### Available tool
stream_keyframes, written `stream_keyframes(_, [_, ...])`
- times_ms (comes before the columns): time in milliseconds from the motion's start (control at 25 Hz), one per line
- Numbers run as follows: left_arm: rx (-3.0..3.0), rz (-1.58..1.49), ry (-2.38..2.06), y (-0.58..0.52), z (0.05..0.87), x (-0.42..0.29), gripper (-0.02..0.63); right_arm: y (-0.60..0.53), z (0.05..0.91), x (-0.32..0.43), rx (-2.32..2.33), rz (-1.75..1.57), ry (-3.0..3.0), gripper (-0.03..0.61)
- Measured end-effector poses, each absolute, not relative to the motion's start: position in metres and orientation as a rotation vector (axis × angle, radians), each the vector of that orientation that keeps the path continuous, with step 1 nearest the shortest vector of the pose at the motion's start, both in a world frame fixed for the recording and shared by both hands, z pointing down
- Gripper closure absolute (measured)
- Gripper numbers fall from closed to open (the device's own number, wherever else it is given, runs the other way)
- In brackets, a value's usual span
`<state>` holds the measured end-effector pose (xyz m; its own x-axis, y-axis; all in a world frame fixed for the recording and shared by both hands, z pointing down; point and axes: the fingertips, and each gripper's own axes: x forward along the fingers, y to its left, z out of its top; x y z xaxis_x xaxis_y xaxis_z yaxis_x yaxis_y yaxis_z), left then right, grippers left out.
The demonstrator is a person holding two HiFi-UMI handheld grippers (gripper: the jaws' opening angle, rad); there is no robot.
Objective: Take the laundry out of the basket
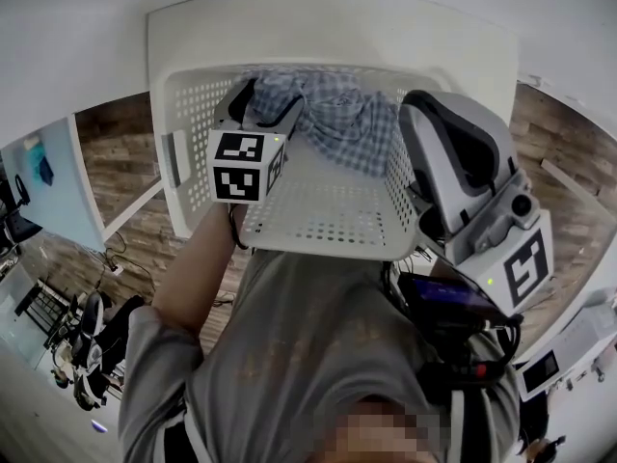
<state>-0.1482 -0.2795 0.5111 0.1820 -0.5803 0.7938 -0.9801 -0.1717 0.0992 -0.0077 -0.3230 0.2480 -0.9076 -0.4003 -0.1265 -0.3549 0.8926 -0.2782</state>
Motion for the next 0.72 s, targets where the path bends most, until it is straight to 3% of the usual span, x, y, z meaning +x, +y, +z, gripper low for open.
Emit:
stream_keyframes(120, [1.836,0.847,-1.459,-0.28,0.514,-0.149,0.276,-0.323,0.245,-0.002,-0.593,-0.371,2.863,0.569])
stream_keyframes(240, [1.843,0.856,-1.459,-0.281,0.515,-0.149,0.33,-0.321,0.242,-0.001,-0.596,-0.362,2.855,0.569])
stream_keyframes(480, [1.882,0.883,-1.515,-0.285,0.5,-0.15,0.531,-0.308,0.227,0.014,-0.629,-0.275,2.842,0.569])
stream_keyframes(720, [1.895,0.854,-1.573,-0.286,0.482,-0.154,0.56,-0.286,0.211,0.035,-0.662,-0.225,2.82,0.569])
